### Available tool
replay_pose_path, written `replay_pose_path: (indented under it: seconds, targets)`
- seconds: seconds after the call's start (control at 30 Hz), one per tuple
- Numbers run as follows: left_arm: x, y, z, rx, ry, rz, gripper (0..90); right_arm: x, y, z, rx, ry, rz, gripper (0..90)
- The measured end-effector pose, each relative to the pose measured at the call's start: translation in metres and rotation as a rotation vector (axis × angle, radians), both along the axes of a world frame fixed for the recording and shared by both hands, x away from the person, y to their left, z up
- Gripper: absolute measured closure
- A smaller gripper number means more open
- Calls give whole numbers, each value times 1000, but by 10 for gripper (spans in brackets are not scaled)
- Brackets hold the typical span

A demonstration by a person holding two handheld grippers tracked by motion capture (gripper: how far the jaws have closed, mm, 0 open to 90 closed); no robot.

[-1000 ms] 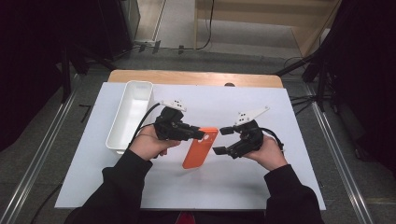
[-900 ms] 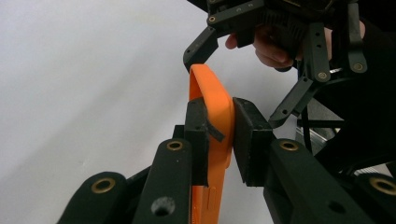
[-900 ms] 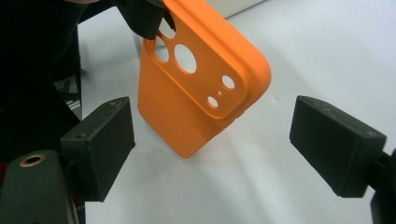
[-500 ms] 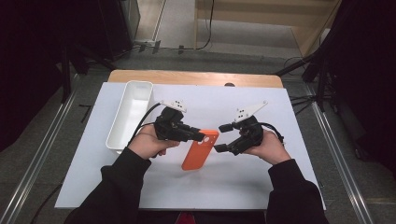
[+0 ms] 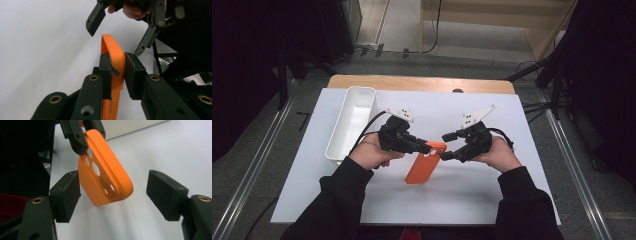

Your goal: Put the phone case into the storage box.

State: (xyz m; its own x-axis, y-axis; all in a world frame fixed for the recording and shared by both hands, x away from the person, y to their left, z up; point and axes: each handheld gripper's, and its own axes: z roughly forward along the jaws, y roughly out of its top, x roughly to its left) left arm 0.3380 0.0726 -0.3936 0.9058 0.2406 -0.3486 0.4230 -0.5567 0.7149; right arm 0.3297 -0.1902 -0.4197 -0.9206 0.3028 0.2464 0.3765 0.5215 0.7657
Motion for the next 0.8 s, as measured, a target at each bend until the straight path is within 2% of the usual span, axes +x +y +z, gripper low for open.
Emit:
replay_pose_path:
  seconds: [0.1,0.5,0.8]
  targets:
    - [0,0,-1,-3,3,-3,770,0,0,0,1,15,3,309]
    - [0,0,1,-11,0,-15,769,2,1,-1,8,22,43,465]
    - [-1,-1,2,-19,1,-32,769,4,3,0,29,22,68,520]
